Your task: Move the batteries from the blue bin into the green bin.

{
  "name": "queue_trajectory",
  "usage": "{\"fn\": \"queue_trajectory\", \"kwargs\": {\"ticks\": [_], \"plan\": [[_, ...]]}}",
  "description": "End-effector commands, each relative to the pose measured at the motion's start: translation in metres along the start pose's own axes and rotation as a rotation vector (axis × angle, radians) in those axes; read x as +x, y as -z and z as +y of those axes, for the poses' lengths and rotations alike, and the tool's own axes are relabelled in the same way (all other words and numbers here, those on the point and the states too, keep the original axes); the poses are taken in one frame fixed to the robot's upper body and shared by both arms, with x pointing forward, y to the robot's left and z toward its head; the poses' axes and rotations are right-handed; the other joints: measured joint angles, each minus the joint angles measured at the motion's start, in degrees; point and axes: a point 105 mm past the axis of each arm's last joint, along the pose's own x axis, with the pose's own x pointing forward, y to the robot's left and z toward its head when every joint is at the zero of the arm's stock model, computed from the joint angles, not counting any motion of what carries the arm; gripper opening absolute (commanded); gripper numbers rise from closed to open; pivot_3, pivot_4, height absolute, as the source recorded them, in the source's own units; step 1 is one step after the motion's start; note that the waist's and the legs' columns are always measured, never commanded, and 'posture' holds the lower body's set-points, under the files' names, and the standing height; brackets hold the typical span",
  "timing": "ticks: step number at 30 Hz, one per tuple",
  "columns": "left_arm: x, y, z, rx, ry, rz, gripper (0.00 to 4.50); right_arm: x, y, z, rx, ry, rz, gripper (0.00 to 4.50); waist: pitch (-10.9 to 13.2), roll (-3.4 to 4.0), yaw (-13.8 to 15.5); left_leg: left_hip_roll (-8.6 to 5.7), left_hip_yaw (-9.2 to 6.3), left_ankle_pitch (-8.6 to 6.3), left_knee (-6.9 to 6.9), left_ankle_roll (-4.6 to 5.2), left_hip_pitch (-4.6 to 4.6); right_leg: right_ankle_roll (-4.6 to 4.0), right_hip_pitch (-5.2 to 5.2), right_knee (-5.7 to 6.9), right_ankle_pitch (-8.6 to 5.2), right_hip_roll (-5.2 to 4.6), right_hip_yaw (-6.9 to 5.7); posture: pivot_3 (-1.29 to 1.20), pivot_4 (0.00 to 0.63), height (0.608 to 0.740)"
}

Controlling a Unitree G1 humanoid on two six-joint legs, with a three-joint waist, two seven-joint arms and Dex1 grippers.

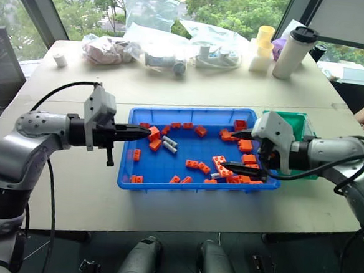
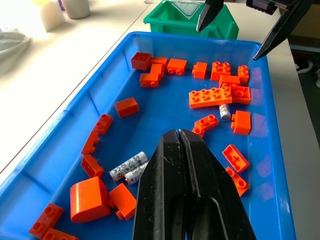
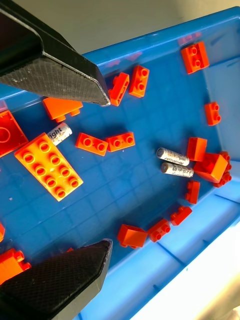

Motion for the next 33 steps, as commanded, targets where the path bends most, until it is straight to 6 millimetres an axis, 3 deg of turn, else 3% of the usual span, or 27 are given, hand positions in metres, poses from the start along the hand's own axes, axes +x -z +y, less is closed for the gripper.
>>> {"fn": "queue_trajectory", "kwargs": {"ticks": [1,6,16,22,33], "plan": [[-0.006,-0.010,0.000,0.045,-0.015,-0.013,0.00,0.011,-0.014,0.001,-0.019,-0.010,-0.053,4.41,0.0,0.00,-0.1,0.00,0.00,0.00,-0.01,0.00,0.00,0.00,-0.01,0.00,0.00,0.00,0.00,0.00,0.150,0.740],[-0.006,-0.010,0.002,0.055,-0.026,-0.011,0.00,0.058,-0.016,0.021,0.044,-0.070,-0.069,4.41,0.0,0.00,-0.3,0.02,-0.02,0.01,-0.06,-0.02,-0.01,0.00,-0.08,0.05,0.00,0.01,0.01,0.00,0.150,0.740],[-0.005,-0.008,0.001,0.064,-0.038,-0.002,0.00,0.133,-0.018,0.021,0.120,-0.075,-0.025,4.41,0.0,0.00,-0.6,-0.03,-0.01,0.06,-0.06,-0.11,-0.06,-0.01,-0.21,0.15,0.01,0.10,0.03,0.00,0.150,0.740],[-0.006,-0.009,0.001,0.076,-0.052,0.003,0.00,0.153,-0.020,0.028,0.106,-0.137,-0.028,4.41,0.0,0.00,-1.4,-0.03,-0.02,0.09,-0.07,-0.16,-0.08,-0.01,-0.27,0.19,0.01,0.14,0.03,0.00,0.150,0.740],[-0.009,-0.009,-0.002,0.081,-0.073,0.010,0.00,0.171,-0.013,0.031,0.107,-0.172,-0.003,4.41,0.0,0.00,-1.8,-0.02,0.00,0.16,-0.27,-0.27,-0.08,-0.01,-0.46,0.28,0.01,0.20,0.13,0.00,0.150,0.740]]}}
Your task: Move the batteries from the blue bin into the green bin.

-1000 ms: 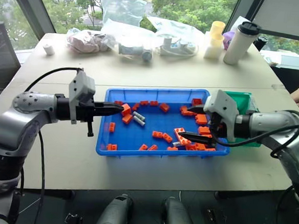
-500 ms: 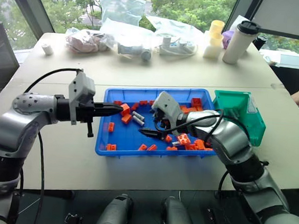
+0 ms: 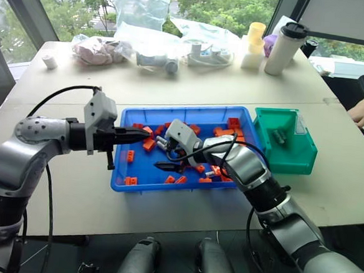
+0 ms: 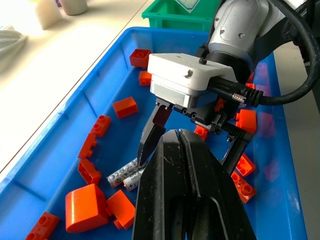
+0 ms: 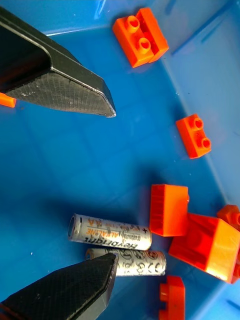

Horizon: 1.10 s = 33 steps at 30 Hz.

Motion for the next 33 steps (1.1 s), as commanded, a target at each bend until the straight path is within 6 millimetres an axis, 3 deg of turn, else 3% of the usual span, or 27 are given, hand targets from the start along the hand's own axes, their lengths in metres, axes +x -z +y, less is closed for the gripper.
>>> {"fn": "queue_trajectory", "kwargs": {"ticks": [1,7,8,9,16,19,21,24,25,28,33], "plan": [[-0.008,-0.012,0.003,0.057,-0.036,-0.017,0.00,0.005,-0.009,0.000,-0.032,-0.011,-0.013,4.41,0.0,0.00,0.0,0.00,0.00,0.00,0.00,0.01,0.00,0.00,0.00,0.00,0.00,0.00,0.00,0.00,0.150,0.740],[-0.009,-0.011,0.006,0.060,-0.048,-0.016,0.00,0.016,0.003,-0.008,-0.010,0.024,0.051,4.41,0.0,0.00,0.0,0.00,0.00,0.03,-0.01,-0.04,0.01,0.00,0.00,0.01,0.00,0.02,0.00,0.00,0.150,0.740],[-0.009,-0.011,0.006,0.060,-0.049,-0.016,0.00,0.017,0.004,-0.009,-0.012,0.029,0.055,3.89,0.0,0.00,0.0,0.01,0.00,0.06,-0.01,-0.10,0.01,0.00,-0.01,0.02,0.00,0.02,0.00,0.00,0.150,0.740],[-0.008,-0.010,0.006,0.060,-0.050,-0.016,0.00,0.018,0.004,-0.010,-0.021,0.036,0.059,3.64,0.0,0.01,0.0,0.01,0.00,0.08,-0.02,-0.14,0.01,0.00,-0.01,0.03,0.00,0.02,0.00,0.00,0.150,0.740],[-0.007,-0.008,0.008,0.063,-0.056,-0.018,0.00,0.014,0.000,-0.009,-0.039,0.034,0.048,0.12,0.0,0.00,0.0,0.01,0.00,0.10,-0.03,-0.18,0.01,0.00,-0.02,0.04,0.00,0.02,0.01,0.00,0.150,0.740],[-0.006,-0.007,0.008,0.064,-0.054,-0.021,0.00,0.002,-0.008,-0.013,-0.053,0.058,0.022,0.07,0.0,0.00,0.1,0.01,0.00,0.10,-0.03,-0.17,0.01,0.00,-0.02,0.04,0.00,0.02,0.01,0.00,0.150,0.740],[-0.005,-0.007,0.007,0.061,-0.048,-0.027,0.00,-0.024,-0.026,-0.026,-0.060,0.143,-0.041,0.07,0.0,0.02,0.2,0.00,0.00,0.10,-0.02,-0.17,0.00,0.00,-0.02,0.03,0.00,0.02,0.01,0.00,0.150,0.740],[-0.002,-0.005,0.004,0.055,-0.033,-0.032,0.00,-0.079,-0.054,-0.049,-0.089,0.301,-0.142,0.07,0.0,0.03,0.5,-0.02,-0.01,0.09,-0.02,-0.16,-0.07,0.00,-0.09,0.04,0.00,-0.01,0.00,0.00,0.150,0.740],[-0.001,-0.004,0.004,0.053,-0.028,-0.034,0.00,-0.106,-0.058,-0.062,-0.058,0.380,-0.171,0.07,0.0,0.02,0.5,-0.04,-0.01,0.08,-0.01,-0.14,-0.08,0.00,-0.08,0.03,0.00,-0.03,-0.01,0.00,0.150,0.740],[0.004,-0.004,0.003,0.051,-0.012,-0.041,0.00,-0.177,-0.044,-0.092,0.018,0.603,-0.156,0.07,0.0,0.02,0.8,-0.04,-0.03,-0.01,-0.01,0.01,-0.07,0.00,-0.02,-0.02,0.00,-0.04,-0.04,0.00,0.150,0.740],[0.008,-0.005,0.002,0.051,0.011,-0.044,0.00,-0.235,-0.003,-0.104,0.091,0.763,-0.053,0.07,0.0,0.00,0.3,0.00,0.02,-0.02,-0.12,0.04,-0.03,-0.01,0.01,-0.07,0.00,-0.12,-0.03,0.00,0.150,0.740]]}}
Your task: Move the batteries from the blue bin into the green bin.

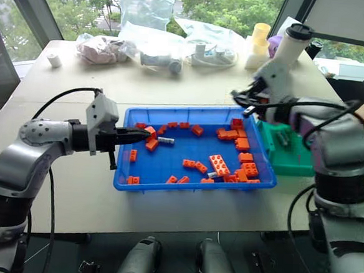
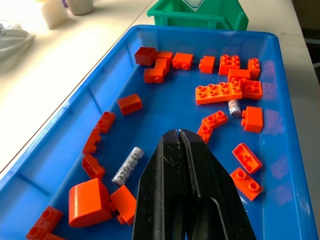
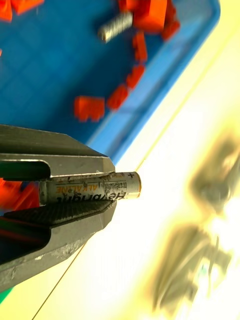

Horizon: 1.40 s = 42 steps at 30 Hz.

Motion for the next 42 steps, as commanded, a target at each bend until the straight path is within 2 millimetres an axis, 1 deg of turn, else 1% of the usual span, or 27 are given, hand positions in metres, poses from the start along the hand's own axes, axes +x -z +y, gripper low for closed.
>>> {"fn": "queue_trajectory", "kwargs": {"ticks": [1,2,4,7,9,11,12,13,16,17,18,20,21,22,26,29,32,34,38,42], "plan": [[0.001,-0.010,0.001,0.048,0.013,-0.024,0.00,-0.022,0.016,-0.017,-0.002,0.057,0.045,0.07,0.0,0.01,-0.2,0.01,0.07,0.01,-0.09,0.00,0.04,0.00,-0.01,0.01,0.00,-0.02,0.05,0.00,0.150,0.740],[0.002,-0.010,0.001,0.047,0.017,-0.025,0.00,-0.027,0.025,-0.023,0.000,0.076,0.075,0.07,0.0,0.01,-0.3,0.01,0.12,0.01,-0.20,0.00,0.09,0.00,-0.03,0.00,0.00,-0.04,0.09,0.00,0.150,0.740],[0.004,-0.009,0.001,0.047,0.024,-0.022,0.00,-0.037,0.043,-0.028,0.007,0.093,0.127,0.07,0.0,0.03,-0.2,0.02,0.16,0.02,-0.25,-0.01,0.10,0.00,-0.07,0.02,0.00,-0.04,0.13,0.00,0.150,0.740],[0.006,-0.010,0.002,0.047,0.032,-0.025,0.00,-0.045,0.065,-0.026,0.020,0.090,0.194,0.07,0.0,0.02,-0.1,0.02,0.17,0.02,-0.23,0.00,0.09,0.00,-0.06,0.01,0.00,-0.04,0.13,0.00,0.150,0.740],[0.007,-0.010,0.003,0.049,0.035,-0.025,0.00,-0.047,0.073,-0.023,0.019,0.087,0.216,0.07,0.0,0.02,0.0,0.01,0.17,0.02,-0.22,0.00,0.09,0.00,-0.04,0.01,0.00,-0.05,0.13,0.00,0.150,0.740],[0.008,-0.011,0.003,0.052,0.037,-0.027,0.00,-0.048,0.073,-0.021,0.024,0.077,0.212,1.15,0.0,0.02,0.0,0.02,0.17,0.02,-0.22,0.00,0.09,0.00,-0.04,0.01,0.00,-0.05,0.12,0.00,0.150,0.740],[0.009,-0.011,0.004,0.054,0.038,-0.028,0.00,-0.048,0.071,-0.021,0.023,0.074,0.204,1.47,0.0,0.02,-0.1,0.01,0.17,0.02,-0.22,0.00,0.09,0.00,-0.04,0.01,0.00,-0.05,0.13,0.00,0.150,0.740],[0.009,-0.012,0.004,0.055,0.038,-0.029,0.00,-0.048,0.069,-0.021,0.021,0.073,0.198,2.02,0.0,0.02,0.0,0.01,0.17,0.02,-0.22,0.00,0.09,0.00,-0.04,0.01,0.00,-0.04,0.13,0.00,0.150,0.740],[0.009,-0.013,0.005,0.061,0.038,-0.027,0.00,-0.044,0.048,-0.021,-0.044,0.072,0.148,3.68,0.0,0.02,0.0,0.01,0.16,0.02,-0.22,-0.01,0.09,0.00,-0.04,0.01,0.00,-0.03,0.11,0.00,0.150,0.740],[0.008,-0.013,0.005,0.063,0.037,-0.026,0.00,-0.042,0.039,-0.017,-0.068,0.042,0.120,4.16,0.0,0.03,-0.1,0.01,0.16,0.03,-0.21,-0.01,0.09,0.00,-0.04,0.01,0.00,-0.03,0.11,0.00,0.150,0.740],[0.007,-0.014,0.005,0.064,0.036,-0.025,0.00,-0.038,0.025,-0.007,-0.086,-0.015,0.075,4.45,0.0,0.03,-0.1,0.01,0.17,0.03,-0.22,-0.01,0.09,0.00,-0.05,0.01,0.00,-0.02,0.12,0.00,0.150,0.740],[0.005,-0.014,0.007,0.068,0.031,-0.020,0.00,-0.024,0.000,0.021,-0.068,-0.166,-0.027,4.45,0.0,0.03,-0.4,0.05,0.16,0.03,-0.24,-0.02,0.10,0.00,-0.06,0.01,0.00,0.00,0.12,0.00,0.150,0.740],[0.004,-0.014,0.008,0.069,0.027,-0.019,0.00,-0.015,-0.008,0.037,-0.047,-0.242,-0.061,4.45,0.0,0.02,-0.6,0.07,0.16,0.03,-0.24,-0.03,0.11,0.00,-0.06,0.01,0.00,0.02,0.12,0.00,0.150,0.740],[0.004,-0.014,0.009,0.070,0.023,-0.019,0.00,-0.007,-0.011,0.051,-0.034,-0.304,-0.074,4.45,0.0,0.02,-0.6,0.11,0.16,0.05,-0.25,-0.05,0.14,0.00,-0.05,0.01,0.00,0.05,0.12,0.00,0.150,0.740],[0.003,-0.017,0.012,0.070,-0.006,-0.028,0.00,0.029,-0.006,0.110,-0.025,-0.518,-0.074,4.45,0.0,-0.01,0.0,0.10,0.07,0.07,-0.25,-0.08,0.10,0.00,-0.05,0.00,0.00,0.08,0.08,0.00,0.150,0.740],[0.000,-0.017,0.011,0.070,-0.022,-0.023,0.00,0.052,-0.002,0.138,-0.018,-0.613,-0.065,4.45,0.0,-0.01,0.0,-0.03,0.06,0.14,-0.17,-0.21,0.02,0.00,-0.07,-0.01,0.00,0.01,0.06,0.00,0.150,0.740],[-0.005,-0.016,0.009,0.064,-0.044,-0.018,0.00,0.077,0.006,0.156,-0.039,-0.647,-0.043,4.45,0.0,-0.01,-0.2,-0.05,0.07,0.20,-0.13,-0.31,0.03,0.00,-0.06,0.02,0.01,0.01,0.07,0.00,0.150,0.740],[-0.008,-0.016,0.008,0.060,-0.057,-0.014,0.00,0.090,0.011,0.164,-0.054,-0.663,-0.027,4.45,0.0,-0.01,-0.3,-0.03,0.06,0.22,-0.18,-0.34,0.05,0.00,-0.11,0.05,0.01,0.05,0.07,0.00,0.150,0.740],[-0.013,-0.016,0.004,0.055,-0.074,-0.003,0.00,0.105,0.017,0.175,-0.061,-0.704,-0.006,4.45,0.0,-0.01,-0.4,0.00,0.04,0.26,-0.23,-0.42,0.05,0.00,-0.16,0.07,0.01,0.09,0.07,0.00,0.150,0.740],[-0.019,-0.015,0.002,0.049,-0.090,0.007,0.00,0.115,0.023,0.188,-0.078,-0.747,0.014,4.45,0.0,-0.01,-0.5,0.01,0.04,0.29,-0.24,-0.46,0.05,-0.01,-0.17,0.08,0.01,0.12,0.07,0.00,0.150,0.740]]}}
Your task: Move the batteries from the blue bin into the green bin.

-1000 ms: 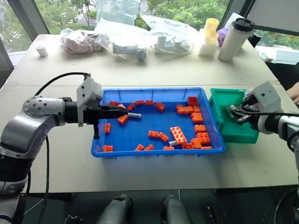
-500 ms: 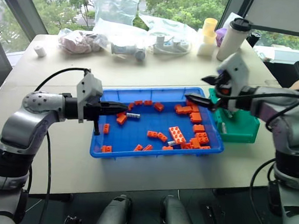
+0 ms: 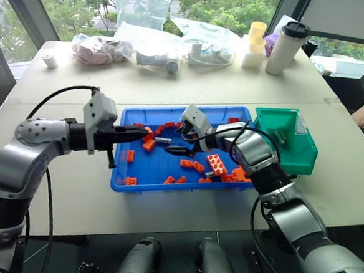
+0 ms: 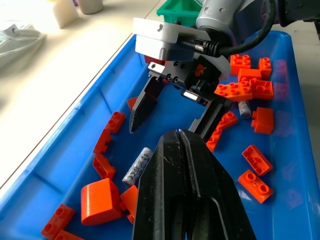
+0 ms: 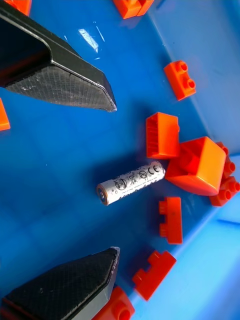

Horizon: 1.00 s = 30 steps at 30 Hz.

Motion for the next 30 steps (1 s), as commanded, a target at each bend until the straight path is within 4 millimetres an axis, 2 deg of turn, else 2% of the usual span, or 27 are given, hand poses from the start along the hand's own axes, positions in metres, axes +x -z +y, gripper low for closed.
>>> {"fn": "queue_trajectory", "kwargs": {"ticks": [1,2,5,8,9,10,12,14,16,18,20,23,25,27,30], "plan": [[-0.010,-0.010,0.000,0.037,-0.026,-0.012,0.00,0.011,-0.013,0.003,-0.058,-0.035,-0.022,4.45,0.0,0.00,0.0,0.00,-0.01,0.00,-0.01,0.00,0.01,0.00,0.00,0.01,0.00,0.01,0.00,0.00,0.150,0.740],[-0.011,-0.010,0.000,0.036,-0.029,-0.008,0.00,0.014,-0.013,0.004,-0.057,-0.044,-0.023,4.45,0.0,0.00,0.0,0.01,-0.01,0.01,-0.01,-0.01,0.01,0.00,0.00,0.01,0.00,0.02,0.00,0.00,0.150,0.740],[-0.011,-0.010,-0.001,0.036,-0.033,-0.005,0.00,0.021,-0.014,0.008,-0.070,-0.060,-0.022,3.63,0.0,0.00,0.0,0.01,-0.02,0.02,-0.01,-0.04,0.01,0.00,-0.01,0.02,0.00,0.03,0.00,0.00,0.150,0.740],[-0.011,-0.010,-0.001,0.035,-0.033,-0.008,0.00,0.024,-0.012,0.008,-0.101,-0.054,-0.012,2.14,0.0,0.00,0.0,0.01,-0.03,0.05,-0.01,-0.08,0.01,-0.01,0.00,0.03,0.00,0.03,0.00,0.00,0.150,0.740],[-0.010,-0.010,-0.001,0.035,-0.032,-0.009,0.00,0.024,-0.012,0.007,-0.110,-0.046,-0.011,1.52,0.0,0.00,0.0,0.01,-0.04,0.05,-0.01,-0.09,0.01,-0.01,0.00,0.03,0.00,0.03,0.00,0.00,0.150,0.740],[-0.009,-0.011,-0.001,0.034,-0.031,-0.010,0.00,0.023,-0.011,0.006,-0.119,-0.033,-0.006,1.18,0.0,0.00,0.0,0.01,-0.04,0.05,-0.01,-0.09,0.01,-0.01,-0.01,0.03,0.00,0.03,0.00,0.00,0.150,0.740],[-0.007,-0.011,-0.001,0.034,-0.024,-0.013,0.00,0.018,-0.013,0.002,-0.146,-0.005,0.000,0.13,0.0,0.00,0.0,0.01,-0.04,0.05,-0.01,-0.10,0.01,-0.01,-0.02,0.04,0.00,0.03,0.00,0.00,0.150,0.740],[-0.005,-0.011,-0.002,0.034,-0.016,-0.018,0.00,0.002,-0.025,-0.009,-0.173,0.067,-0.034,0.13,0.0,0.01,0.1,0.01,-0.04,0.06,-0.02,-0.11,0.01,-0.01,-0.02,0.05,0.00,0.03,0.00,0.00,0.150,0.740],[-0.002,-0.011,-0.001,0.034,-0.008,-0.022,0.00,-0.026,-0.044,-0.019,-0.167,0.147,-0.101,0.13,0.0,0.01,0.3,0.00,-0.06,0.07,-0.02,-0.14,-0.02,-0.01,-0.04,0.06,0.00,0.03,0.00,0.00,0.150,0.740],[0.000,-0.012,-0.002,0.032,0.007,-0.026,0.00,-0.064,-0.056,-0.030,-0.164,0.253,-0.149,0.13,0.0,0.01,0.5,-0.01,-0.08,0.07,0.00,-0.13,-0.05,-0.01,-0.04,0.04,0.00,0.01,0.00,0.00,0.150,0.740],[0.002,-0.011,-0.002,0.032,0.019,-0.029,0.00,-0.106,-0.059,-0.040,-0.140,0.370,-0.174,0.13,0.0,0.01,0.7,-0.03,-0.10,0.07,0.00,-0.13,-0.05,-0.01,-0.03,0.03,0.00,0.00,-0.02,0.00,0.150,0.740],[0.007,-0.011,-0.002,0.031,0.035,-0.037,0.00,-0.167,-0.045,-0.056,-0.067,0.567,-0.153,0.13,0.0,-0.01,0.7,-0.03,-0.12,0.05,-0.02,-0.10,-0.05,-0.01,0.01,-0.02,0.00,-0.01,-0.05,0.00,0.150,0.740],[0.011,-0.011,-0.003,0.028,0.055,-0.045,0.00,-0.207,-0.022,-0.067,-0.030,0.711,-0.082,0.13,0.0,-0.01,0.7,-0.02,-0.10,-0.11,-0.02,0.18,-0.03,-0.01,0.03,-0.02,0.00,-0.01,-0.05,0.00,0.150,0.740],[0.015,-0.010,-0.003,0.026,0.076,-0.051,0.00,-0.235,0.003,-0.071,0.036,0.798,-0.028,0.13,0.0,0.00,0.6,-0.02,-0.05,-0.13,-0.02,0.23,-0.03,-0.01,0.04,-0.03,0.00,-0.04,-0.04,0.00,0.150,0.740],[0.020,-0.010,-0.004,0.029,0.098,-0.057,0.00,-0.249,0.030,-0.068,0.091,0.840,0.036,0.13,0.0,0.01,0.2,0.02,0.05,-0.13,-0.04,0.24,0.00,-0.01,0.03,-0.01,0.00,-0.07,0.02,0.00,0.150,0.740]]}}
